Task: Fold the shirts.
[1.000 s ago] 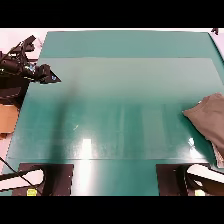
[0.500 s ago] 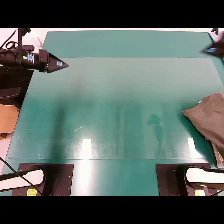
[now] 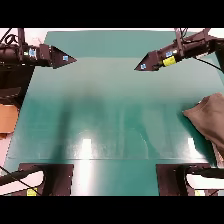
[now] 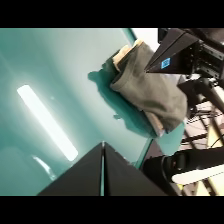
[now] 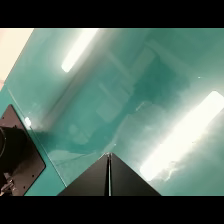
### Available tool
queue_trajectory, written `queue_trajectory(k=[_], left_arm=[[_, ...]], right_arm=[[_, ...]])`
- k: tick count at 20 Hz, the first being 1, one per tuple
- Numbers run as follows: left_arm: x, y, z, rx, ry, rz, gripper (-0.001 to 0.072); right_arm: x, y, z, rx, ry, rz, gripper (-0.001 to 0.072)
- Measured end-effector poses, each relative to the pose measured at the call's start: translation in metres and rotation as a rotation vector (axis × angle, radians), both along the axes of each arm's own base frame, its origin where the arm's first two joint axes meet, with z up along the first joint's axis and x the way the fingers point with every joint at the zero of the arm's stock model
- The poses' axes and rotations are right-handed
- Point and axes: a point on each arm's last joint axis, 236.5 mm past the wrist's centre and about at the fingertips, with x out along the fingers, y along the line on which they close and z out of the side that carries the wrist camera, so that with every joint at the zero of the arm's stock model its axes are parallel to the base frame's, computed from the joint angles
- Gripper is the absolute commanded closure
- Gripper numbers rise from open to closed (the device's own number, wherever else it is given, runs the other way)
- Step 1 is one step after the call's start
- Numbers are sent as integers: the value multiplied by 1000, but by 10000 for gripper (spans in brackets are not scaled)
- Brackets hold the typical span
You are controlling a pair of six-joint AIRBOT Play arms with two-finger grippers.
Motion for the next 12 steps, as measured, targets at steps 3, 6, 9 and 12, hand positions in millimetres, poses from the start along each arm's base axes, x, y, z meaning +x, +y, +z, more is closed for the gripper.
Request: queue_trajectory(k=[3, 6, 9, 12], left_arm=[[-5, -6, 2, 28, -29, -3, 684], [-9, -9, 3, 41, -37, -12, 684], [-9, -9, 3, 46, -42, -10, 684], [-7, -9, 4, 46, -48, 0, 685]], right_arm=[[-3, 6, 0, 4, -5, 15, 689], [-4, 9, 1, 8, -9, 22, 689], [-5, 10, 1, 9, -10, 26, 689], [-5, 11, 1, 10, -11, 26, 689]])
